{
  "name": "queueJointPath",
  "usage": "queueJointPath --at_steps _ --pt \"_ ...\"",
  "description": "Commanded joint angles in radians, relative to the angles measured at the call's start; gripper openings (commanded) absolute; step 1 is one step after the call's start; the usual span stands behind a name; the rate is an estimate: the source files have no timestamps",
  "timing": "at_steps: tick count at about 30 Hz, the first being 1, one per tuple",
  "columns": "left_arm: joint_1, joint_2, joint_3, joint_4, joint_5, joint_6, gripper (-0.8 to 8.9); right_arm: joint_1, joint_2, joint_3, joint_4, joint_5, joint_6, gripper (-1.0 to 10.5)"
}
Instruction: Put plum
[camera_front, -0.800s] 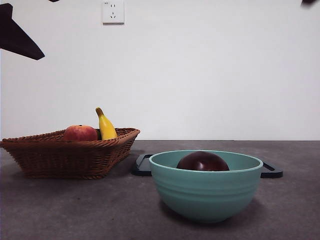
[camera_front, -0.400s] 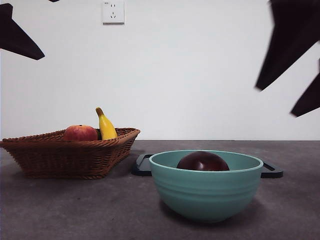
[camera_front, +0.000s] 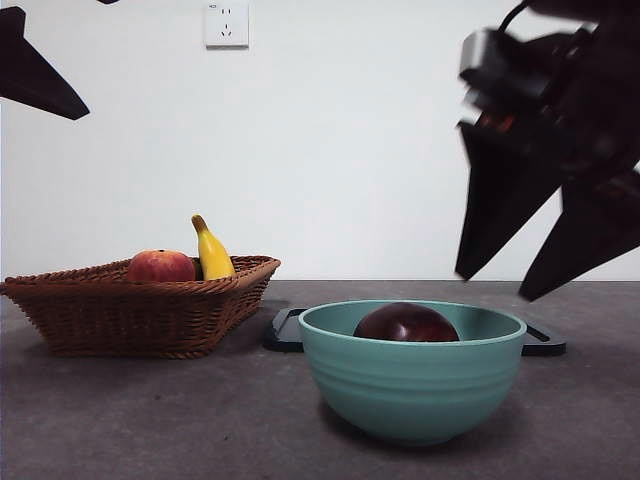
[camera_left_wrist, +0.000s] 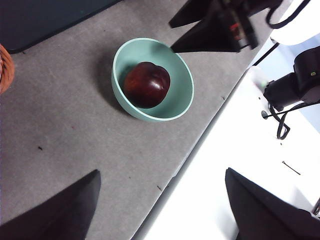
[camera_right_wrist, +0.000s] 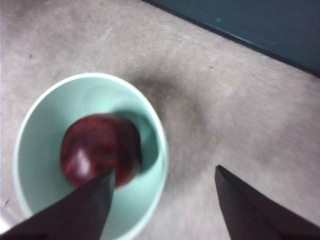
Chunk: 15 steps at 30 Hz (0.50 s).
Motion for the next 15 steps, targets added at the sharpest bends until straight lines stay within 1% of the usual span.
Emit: queueJointPath --at_steps 1,4,8,13,15 --pt "-0.005 0.005 0.011 0.011 0.008 0.005 4.01 0.021 0.052 0.002 0.031 0.026 0.019 2.6" --pt "-0.005 0.005 0.011 0.011 0.008 0.005 4.01 0.031 0.088 0.002 0.050 0.046 0.021 2.4" --pt "-0.005 0.005 0.011 0.012 0.008 0.005 4.01 0.040 0.122 0.002 0.070 0.046 0.021 1.6" --pt "-0.005 0.005 0.011 0.014 0.008 0.005 4.01 0.055 0.159 0.002 0.078 0.045 0.024 1.4" --pt "-0.005 0.005 0.011 0.014 0.008 0.005 4.01 0.059 0.167 0.002 0.079 0.045 0.024 1.0"
